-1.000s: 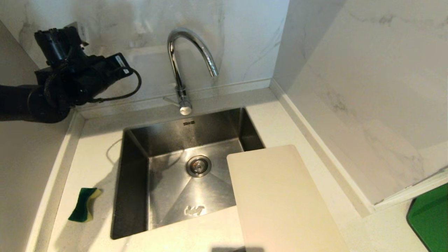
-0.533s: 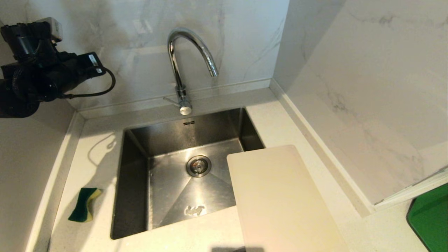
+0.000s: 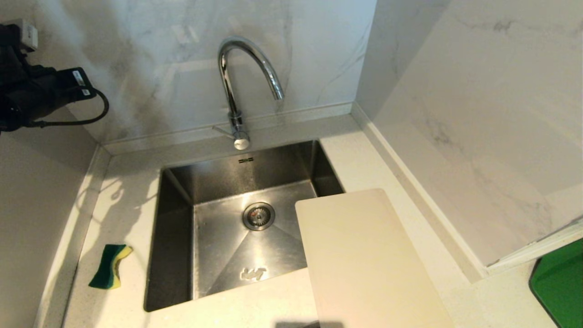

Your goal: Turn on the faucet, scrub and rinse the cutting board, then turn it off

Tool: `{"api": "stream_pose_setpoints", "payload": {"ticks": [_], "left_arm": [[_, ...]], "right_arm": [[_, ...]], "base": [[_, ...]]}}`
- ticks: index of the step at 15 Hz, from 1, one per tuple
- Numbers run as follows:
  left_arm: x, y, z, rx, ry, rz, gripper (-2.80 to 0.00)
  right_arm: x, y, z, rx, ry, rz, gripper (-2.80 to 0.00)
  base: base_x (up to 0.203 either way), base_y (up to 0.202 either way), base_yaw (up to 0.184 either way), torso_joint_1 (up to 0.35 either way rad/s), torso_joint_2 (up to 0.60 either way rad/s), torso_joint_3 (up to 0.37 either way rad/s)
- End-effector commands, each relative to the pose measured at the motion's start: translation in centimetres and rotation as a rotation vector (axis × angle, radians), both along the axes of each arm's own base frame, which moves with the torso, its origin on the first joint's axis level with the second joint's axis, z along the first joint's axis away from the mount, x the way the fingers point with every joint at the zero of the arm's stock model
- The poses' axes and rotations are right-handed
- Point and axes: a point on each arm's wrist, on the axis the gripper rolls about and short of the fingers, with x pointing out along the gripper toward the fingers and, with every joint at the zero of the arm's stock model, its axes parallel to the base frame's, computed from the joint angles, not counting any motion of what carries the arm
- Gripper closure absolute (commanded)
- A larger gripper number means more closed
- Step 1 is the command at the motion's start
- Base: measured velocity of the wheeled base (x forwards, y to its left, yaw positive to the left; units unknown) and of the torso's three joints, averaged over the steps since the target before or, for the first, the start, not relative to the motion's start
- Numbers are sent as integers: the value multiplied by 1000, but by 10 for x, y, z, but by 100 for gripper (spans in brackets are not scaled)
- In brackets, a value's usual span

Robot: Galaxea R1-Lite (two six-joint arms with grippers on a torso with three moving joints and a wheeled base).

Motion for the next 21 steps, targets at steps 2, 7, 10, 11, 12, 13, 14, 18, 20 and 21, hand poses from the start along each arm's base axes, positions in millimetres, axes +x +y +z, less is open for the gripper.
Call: {"api": "stream_pose_setpoints", "payload": {"ticks": [2, 7, 10, 11, 12, 13, 14, 18, 20, 21], "left_arm": [[-18, 6, 17, 4, -35, 6, 0], [-54, 12, 40, 12, -70, 9, 0], [-90, 12, 56, 18, -85, -13, 0], [-100, 12, 58, 17, -90, -15, 0], [-109, 10, 58, 16, -93, -16, 0], [-119, 9, 58, 15, -96, -17, 0], [-128, 8, 57, 14, -97, -18, 0], [-165, 2, 51, 13, -102, -31, 0], [-183, -1, 44, 12, -97, -37, 0], [-191, -2, 39, 9, -92, -40, 0]], "right_arm": [[0, 0, 0, -1, 1, 1, 0], [0, 0, 0, -1, 1, 1, 0], [0, 0, 0, -1, 1, 1, 0], [0, 0, 0, -1, 1, 1, 0], [0, 0, 0, 0, 1, 1, 0], [0, 0, 0, 1, 1, 1, 0], [0, 0, 0, 1, 1, 1, 0], [0, 0, 0, 1, 1, 1, 0], [0, 0, 0, 1, 1, 1, 0], [0, 0, 0, 1, 1, 1, 0]], "base": [[0, 0, 0, 0, 0, 0], [0, 0, 0, 0, 0, 0], [0, 0, 0, 0, 0, 0], [0, 0, 0, 0, 0, 0], [0, 0, 0, 0, 0, 0], [0, 0, 0, 0, 0, 0], [0, 0, 0, 0, 0, 0], [0, 0, 0, 0, 0, 0], [0, 0, 0, 0, 0, 0], [0, 0, 0, 0, 0, 0]]}}
